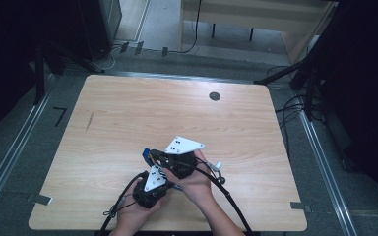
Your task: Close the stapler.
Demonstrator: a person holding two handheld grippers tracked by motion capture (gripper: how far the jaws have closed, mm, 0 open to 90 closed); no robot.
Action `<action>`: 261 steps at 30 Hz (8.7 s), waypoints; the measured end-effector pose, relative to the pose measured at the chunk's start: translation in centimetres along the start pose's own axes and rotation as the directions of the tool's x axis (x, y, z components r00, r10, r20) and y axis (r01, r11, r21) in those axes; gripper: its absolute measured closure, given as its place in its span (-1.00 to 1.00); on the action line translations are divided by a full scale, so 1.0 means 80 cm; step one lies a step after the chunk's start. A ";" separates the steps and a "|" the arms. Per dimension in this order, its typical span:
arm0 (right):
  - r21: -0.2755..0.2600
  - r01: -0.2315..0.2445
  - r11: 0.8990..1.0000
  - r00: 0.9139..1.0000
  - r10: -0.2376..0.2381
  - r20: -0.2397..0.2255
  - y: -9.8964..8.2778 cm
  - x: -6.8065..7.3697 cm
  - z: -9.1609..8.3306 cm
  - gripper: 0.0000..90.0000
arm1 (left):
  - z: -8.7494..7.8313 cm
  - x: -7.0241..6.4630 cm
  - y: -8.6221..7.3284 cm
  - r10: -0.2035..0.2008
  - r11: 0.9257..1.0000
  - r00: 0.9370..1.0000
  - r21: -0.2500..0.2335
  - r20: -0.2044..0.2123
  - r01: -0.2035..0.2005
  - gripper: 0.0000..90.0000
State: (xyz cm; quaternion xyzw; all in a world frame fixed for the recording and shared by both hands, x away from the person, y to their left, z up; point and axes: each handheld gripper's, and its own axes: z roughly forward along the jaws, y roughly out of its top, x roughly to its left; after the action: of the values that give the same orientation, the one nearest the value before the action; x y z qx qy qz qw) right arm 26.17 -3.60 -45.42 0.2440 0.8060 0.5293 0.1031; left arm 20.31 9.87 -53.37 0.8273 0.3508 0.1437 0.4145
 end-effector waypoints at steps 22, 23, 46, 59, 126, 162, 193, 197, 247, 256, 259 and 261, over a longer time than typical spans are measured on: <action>0.054 0.066 0.996 0.998 -0.067 0.006 0.000 0.001 0.021 1.00 | 0.000 0.000 0.000 0.000 1.000 1.000 0.001 0.000 0.000 1.00; 0.054 0.067 0.996 0.998 -0.067 0.003 0.000 0.001 0.021 1.00 | 0.000 0.000 0.000 0.000 1.000 1.000 0.000 -0.001 0.000 1.00; 0.089 0.045 0.995 0.997 -0.039 -0.069 -0.001 -0.008 0.041 1.00 | 0.000 0.000 0.000 0.004 1.000 1.000 0.004 -0.001 -0.004 1.00; 0.108 0.036 0.993 0.992 -0.022 -0.125 -0.009 -0.019 0.052 1.00 | 0.000 -0.001 0.000 0.007 1.000 1.000 0.003 -0.005 -0.007 1.00; 0.135 -0.035 0.990 0.988 0.055 -0.142 -0.017 -0.026 0.069 1.00 | -0.002 0.000 0.000 0.008 1.000 1.000 0.006 -0.017 -0.008 1.00; 0.117 -0.104 0.988 0.995 0.103 0.018 -0.029 -0.028 0.024 1.00 | -0.001 0.001 0.000 0.000 1.000 1.000 0.003 -0.024 0.000 1.00; 0.259 -0.063 0.964 0.993 0.086 -0.078 -0.025 -0.031 0.097 1.00 | -0.001 -0.001 0.000 0.013 1.000 0.999 0.008 -0.029 -0.013 1.00; 0.347 -0.036 0.937 0.996 0.061 -0.061 -0.024 -0.030 0.110 1.00 | -0.001 -0.001 0.000 0.007 1.000 0.999 0.006 -0.031 -0.007 1.00; 0.133 -0.071 0.988 0.997 0.075 -0.024 -0.041 -0.040 -0.002 1.00 | -0.010 0.009 -0.005 -0.030 0.999 0.999 -0.018 0.011 0.030 1.00; 0.115 -0.110 0.987 0.994 0.111 -0.003 -0.071 -0.039 -0.044 1.00 | -0.017 0.011 -0.009 -0.044 0.998 0.999 -0.043 0.005 0.045 1.00; 0.112 -0.108 0.988 0.994 0.109 0.001 -0.080 -0.037 -0.054 1.00 | -0.019 0.013 -0.011 -0.035 0.998 0.999 -0.043 -0.018 0.034 1.00; 0.108 -0.117 0.987 0.993 0.118 0.002 -0.086 -0.035 -0.060 1.00 | -0.022 0.016 -0.012 -0.037 0.998 0.999 -0.047 -0.025 0.036 1.00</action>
State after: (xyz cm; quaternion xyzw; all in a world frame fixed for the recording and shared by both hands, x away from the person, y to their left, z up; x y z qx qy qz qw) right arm 24.57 -11.06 -49.84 0.2951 0.8178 0.4909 0.0567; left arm 19.83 12.21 -53.12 0.8089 0.3679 0.1551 0.4316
